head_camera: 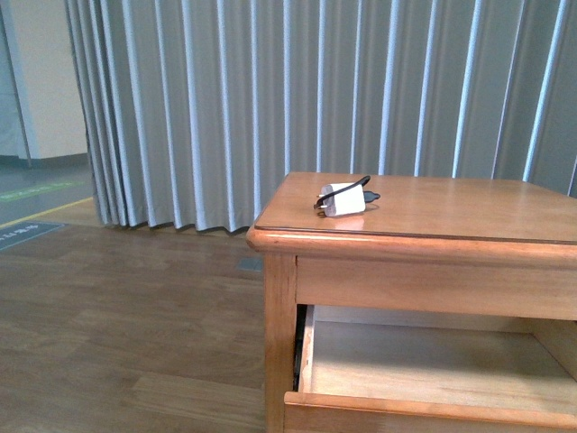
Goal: Put charger into drawer
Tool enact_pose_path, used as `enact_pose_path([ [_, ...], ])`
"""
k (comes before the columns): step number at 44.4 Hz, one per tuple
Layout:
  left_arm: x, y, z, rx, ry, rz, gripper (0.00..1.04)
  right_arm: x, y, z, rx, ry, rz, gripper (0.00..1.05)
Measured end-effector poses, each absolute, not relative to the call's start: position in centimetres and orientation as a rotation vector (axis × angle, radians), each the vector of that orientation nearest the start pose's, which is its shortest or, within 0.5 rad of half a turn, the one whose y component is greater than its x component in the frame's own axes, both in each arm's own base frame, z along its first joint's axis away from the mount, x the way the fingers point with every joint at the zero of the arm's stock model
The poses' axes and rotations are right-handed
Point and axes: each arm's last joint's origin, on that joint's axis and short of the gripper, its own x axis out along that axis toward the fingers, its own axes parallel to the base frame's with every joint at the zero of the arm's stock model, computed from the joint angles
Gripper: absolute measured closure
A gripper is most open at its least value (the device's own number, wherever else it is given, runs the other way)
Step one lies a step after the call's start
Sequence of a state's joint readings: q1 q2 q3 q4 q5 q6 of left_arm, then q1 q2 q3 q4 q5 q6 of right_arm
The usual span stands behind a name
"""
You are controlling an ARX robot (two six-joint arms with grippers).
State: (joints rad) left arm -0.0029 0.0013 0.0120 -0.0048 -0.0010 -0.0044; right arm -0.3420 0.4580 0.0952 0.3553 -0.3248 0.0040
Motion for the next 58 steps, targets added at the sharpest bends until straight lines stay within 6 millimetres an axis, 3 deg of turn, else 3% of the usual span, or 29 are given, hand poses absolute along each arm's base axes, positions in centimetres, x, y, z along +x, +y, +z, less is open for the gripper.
enact_pose_path([
  [10, 9.7, 0.0, 16.7, -0.004, -0.006, -0.002, 0.06, 11.7, -1.8, 18.0, 0.002, 0.002, -0.010, 1.03],
  [19, 9.7, 0.0, 16.7, -0.004, -0.006, -0.002, 0.06, 11.3, -0.9, 17.5, -0.001, 0.001, -0.031, 1.03],
  [38, 9.7, 0.0, 16.7, -0.005, -0.005, 0.009, 0.06, 11.2, 0.0, 16.8, -0.002, -0.008, -0.002, 0.30],
  [44, 10.8, -0.6, 17.1, -0.153, -0.014, 0.423, 0.06, 11.2, 0.0, 16.8, -0.002, -0.009, -0.003, 0.07],
  [50, 12.3, -1.0, 17.8, -0.174, 0.008, 0.517, 0.06, 11.2, 0.0, 16.8, -0.002, -0.009, -0.002, 0.09],
  [58, 18.1, -3.0, 20.9, -0.150, 0.050, 0.304, 0.06, 11.2, 0.0, 16.8, -0.002, -0.009, -0.003, 0.08],
])
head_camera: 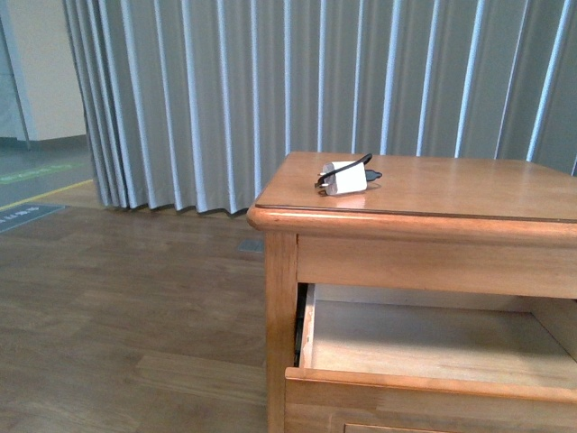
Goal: Put charger into drawer
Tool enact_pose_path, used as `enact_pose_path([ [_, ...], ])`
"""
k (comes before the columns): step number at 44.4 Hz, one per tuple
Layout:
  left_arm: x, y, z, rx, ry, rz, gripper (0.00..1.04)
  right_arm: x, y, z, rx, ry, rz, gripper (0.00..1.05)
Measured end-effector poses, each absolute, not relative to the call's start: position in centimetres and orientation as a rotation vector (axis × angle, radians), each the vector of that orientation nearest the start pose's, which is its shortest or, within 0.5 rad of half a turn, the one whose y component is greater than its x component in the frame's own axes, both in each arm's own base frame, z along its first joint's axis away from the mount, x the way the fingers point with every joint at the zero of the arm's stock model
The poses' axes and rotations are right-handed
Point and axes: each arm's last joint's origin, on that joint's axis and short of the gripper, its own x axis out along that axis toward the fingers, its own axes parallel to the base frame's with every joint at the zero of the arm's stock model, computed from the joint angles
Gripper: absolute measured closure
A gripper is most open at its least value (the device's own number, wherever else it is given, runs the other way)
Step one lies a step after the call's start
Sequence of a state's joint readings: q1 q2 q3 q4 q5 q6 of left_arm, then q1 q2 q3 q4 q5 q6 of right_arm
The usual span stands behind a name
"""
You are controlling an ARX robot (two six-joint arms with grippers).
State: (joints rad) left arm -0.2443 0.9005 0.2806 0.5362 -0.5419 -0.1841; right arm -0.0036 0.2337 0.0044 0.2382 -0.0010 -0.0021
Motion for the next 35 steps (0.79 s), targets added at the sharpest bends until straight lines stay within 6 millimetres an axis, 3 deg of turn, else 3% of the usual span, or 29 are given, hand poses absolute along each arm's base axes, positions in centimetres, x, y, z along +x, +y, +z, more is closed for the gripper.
enact_pose_path([
  [9, 25.9, -6.6, 23.2, -0.069, 0.116, 0.055, 0.06, 11.2, 0.0, 16.8, -0.002, -0.009, -0.003, 0.08],
  [21, 33.8, -12.7, 25.4, -0.014, 0.112, -0.194, 0.06, 11.2, 0.0, 16.8, -0.002, -0.009, -0.003, 0.08],
  [35, 40.6, -17.6, 26.0, -0.022, 0.117, -0.359, 0.06, 11.2, 0.0, 16.8, -0.002, -0.009, -0.003, 0.08],
])
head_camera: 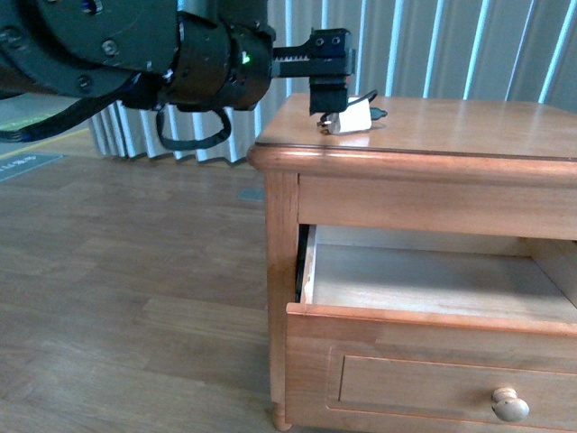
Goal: Put charger into drawer
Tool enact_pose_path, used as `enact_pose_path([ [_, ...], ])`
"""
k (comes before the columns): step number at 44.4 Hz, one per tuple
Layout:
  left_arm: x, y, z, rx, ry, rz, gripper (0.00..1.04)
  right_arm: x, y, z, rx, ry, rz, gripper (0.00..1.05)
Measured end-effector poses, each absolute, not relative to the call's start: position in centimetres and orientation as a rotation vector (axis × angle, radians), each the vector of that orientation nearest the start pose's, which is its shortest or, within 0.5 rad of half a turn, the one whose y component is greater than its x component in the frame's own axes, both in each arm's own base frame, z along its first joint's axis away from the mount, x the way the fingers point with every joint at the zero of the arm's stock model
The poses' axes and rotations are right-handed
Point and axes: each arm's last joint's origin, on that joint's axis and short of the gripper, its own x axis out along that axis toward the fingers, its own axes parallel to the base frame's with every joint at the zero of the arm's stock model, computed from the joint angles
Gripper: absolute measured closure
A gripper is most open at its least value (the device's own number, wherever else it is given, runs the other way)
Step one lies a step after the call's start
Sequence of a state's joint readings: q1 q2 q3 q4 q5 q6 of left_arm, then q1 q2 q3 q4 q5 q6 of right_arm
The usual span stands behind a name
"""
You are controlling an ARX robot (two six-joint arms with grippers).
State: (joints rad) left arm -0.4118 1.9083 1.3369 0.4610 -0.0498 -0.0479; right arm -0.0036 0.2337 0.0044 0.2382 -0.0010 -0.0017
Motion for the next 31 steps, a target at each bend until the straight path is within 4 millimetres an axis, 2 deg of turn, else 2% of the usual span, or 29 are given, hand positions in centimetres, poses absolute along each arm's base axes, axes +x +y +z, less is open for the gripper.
enact_pose_path([
  [11, 44.4, -20.3, 25.0, -0.033, 0.138, -0.430, 0.06, 11.2, 0.0, 16.8, -0.002, -0.009, -0.003, 0.08],
  [29, 48.1, -22.1, 23.7, -0.068, 0.161, -0.473, 0.06, 11.2, 0.0, 16.8, -0.002, -0.009, -0.003, 0.08],
  [31, 48.2, -22.2, 23.7, -0.067, 0.161, -0.474, 0.09, 11.2, 0.0, 16.8, -0.002, -0.009, -0.003, 0.08],
])
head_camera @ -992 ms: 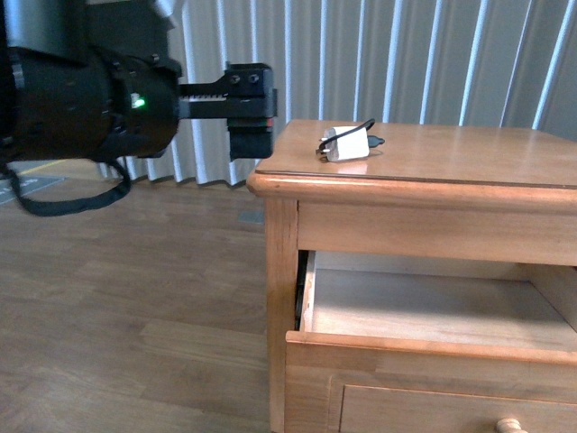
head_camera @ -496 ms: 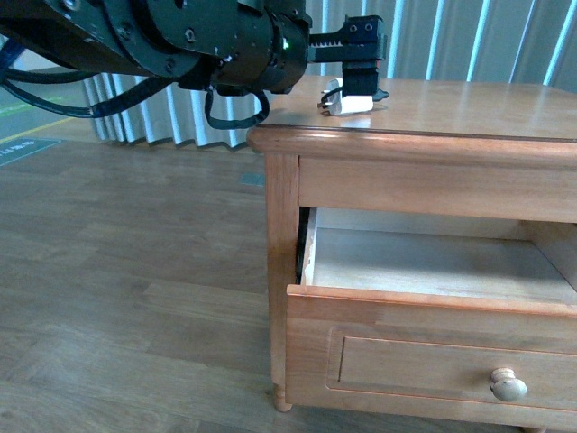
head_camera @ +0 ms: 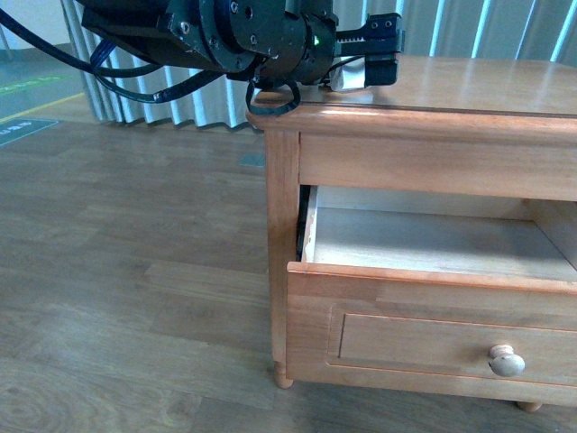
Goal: Put charger into drawer
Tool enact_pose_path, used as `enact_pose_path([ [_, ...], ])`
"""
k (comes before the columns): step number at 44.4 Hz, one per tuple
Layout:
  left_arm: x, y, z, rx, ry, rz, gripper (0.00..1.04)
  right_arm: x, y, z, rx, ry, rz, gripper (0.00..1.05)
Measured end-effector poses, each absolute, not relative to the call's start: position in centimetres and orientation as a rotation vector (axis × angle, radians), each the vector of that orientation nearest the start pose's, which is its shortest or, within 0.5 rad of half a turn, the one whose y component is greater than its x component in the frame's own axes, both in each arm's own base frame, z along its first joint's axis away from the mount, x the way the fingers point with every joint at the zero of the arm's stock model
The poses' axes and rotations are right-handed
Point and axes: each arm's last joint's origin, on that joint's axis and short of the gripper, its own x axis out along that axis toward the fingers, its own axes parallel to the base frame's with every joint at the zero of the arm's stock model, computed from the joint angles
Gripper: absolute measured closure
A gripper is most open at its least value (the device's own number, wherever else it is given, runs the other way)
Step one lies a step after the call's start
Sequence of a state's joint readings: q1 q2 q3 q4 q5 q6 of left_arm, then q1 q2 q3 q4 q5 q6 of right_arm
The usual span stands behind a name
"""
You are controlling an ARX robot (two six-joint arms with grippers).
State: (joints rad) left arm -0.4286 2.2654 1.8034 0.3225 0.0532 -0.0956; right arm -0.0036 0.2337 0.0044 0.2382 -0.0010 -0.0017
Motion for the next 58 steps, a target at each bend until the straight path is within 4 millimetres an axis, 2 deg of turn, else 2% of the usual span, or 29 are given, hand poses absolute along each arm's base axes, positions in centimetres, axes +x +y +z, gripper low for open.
enact_pose_path([
  [6, 48.5, -22.4, 23.8, -0.074, 0.163, -0.486, 0.29, 11.2, 0.0, 16.8, -0.002, -0.009, -0.003, 0.08],
  [8, 48.5, -22.5, 23.7, -0.079, 0.167, -0.496, 0.40, 11.2, 0.0, 16.8, -0.002, -0.009, -0.003, 0.08],
  [14, 48.4, -22.7, 23.7, -0.095, 0.169, -0.507, 0.58, 11.2, 0.0, 16.8, -0.002, -0.009, -0.003, 0.08],
  [23, 47.5, -22.8, 23.8, -0.127, 0.154, -0.515, 0.69, 11.2, 0.0, 16.8, -0.002, -0.009, -0.003, 0.08],
  [28, 46.4, -23.0, 24.3, -0.135, 0.146, -0.524, 0.80, 11.2, 0.0, 16.8, -0.002, -0.009, -0.003, 0.08],
  [44, 38.7, -23.8, 27.3, -0.142, 0.088, -0.556, 0.81, 11.2, 0.0, 16.8, -0.002, -0.009, -0.003, 0.08],
  [50, 36.2, -24.2, 27.2, -0.140, 0.096, -0.608, 0.81, 11.2, 0.0, 16.8, -0.002, -0.009, -0.003, 0.08],
  [58, 33.4, -25.0, 25.7, -0.125, 0.144, -0.665, 0.81, 11.2, 0.0, 16.8, -0.002, -0.009, -0.003, 0.08],
])
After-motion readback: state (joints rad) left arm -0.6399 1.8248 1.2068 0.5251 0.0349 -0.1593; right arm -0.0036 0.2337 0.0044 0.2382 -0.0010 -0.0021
